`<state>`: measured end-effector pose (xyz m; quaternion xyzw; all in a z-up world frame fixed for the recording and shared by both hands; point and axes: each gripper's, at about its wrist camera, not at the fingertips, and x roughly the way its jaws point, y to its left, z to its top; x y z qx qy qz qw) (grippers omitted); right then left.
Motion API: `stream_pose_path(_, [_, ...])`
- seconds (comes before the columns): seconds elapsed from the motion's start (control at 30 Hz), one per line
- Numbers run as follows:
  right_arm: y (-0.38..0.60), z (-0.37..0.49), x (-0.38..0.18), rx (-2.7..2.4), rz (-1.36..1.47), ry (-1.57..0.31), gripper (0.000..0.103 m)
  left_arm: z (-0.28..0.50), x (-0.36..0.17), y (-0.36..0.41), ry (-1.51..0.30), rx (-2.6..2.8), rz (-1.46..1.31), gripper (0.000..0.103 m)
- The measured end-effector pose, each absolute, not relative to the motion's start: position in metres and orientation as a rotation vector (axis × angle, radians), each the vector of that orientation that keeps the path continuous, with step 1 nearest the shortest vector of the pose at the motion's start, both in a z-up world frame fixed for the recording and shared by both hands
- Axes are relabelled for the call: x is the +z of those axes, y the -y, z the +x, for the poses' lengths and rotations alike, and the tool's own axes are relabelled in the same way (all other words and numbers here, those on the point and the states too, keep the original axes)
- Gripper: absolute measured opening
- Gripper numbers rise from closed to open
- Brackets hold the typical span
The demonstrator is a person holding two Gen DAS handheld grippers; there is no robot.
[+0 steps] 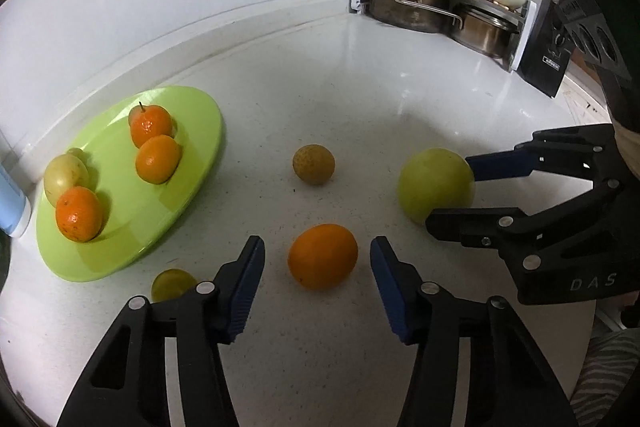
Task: Organize fruits
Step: 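Grasp the orange with the left tool while the right tool grasps the pomelo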
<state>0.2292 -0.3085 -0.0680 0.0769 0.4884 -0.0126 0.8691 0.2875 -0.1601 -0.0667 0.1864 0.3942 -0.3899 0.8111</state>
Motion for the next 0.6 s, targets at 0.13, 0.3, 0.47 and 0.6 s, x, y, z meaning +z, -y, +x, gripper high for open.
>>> stream_pose_path(0.13, [0.3076, 0.2328, -0.0695, -0.014, 0.162, -1.026, 0.057, 0.2907, -0.0700, 0.1613, -0.872, -0.833, 0.389, 0.040])
stream_pose_path(0.3, [0.3058, 0.2345, -0.0711, 0.000, 0.169, -1.025, 0.051, 0.2902, -0.0716, 0.1622, -0.879, -0.835, 0.390, 0.035])
stream_pose_path(0.47, [0.3052, 0.2336, -0.0718, -0.003, 0.176, -1.018, 0.050, 0.2905, -0.0687, 0.1600, -0.884, -0.822, 0.360, 0.035])
stream_pose_path(0.6, [0.3052, 0.2331, -0.0721, -0.006, 0.179, -1.015, 0.049, 0.2912, -0.0668, 0.1571, -0.881, -0.813, 0.345, 0.035])
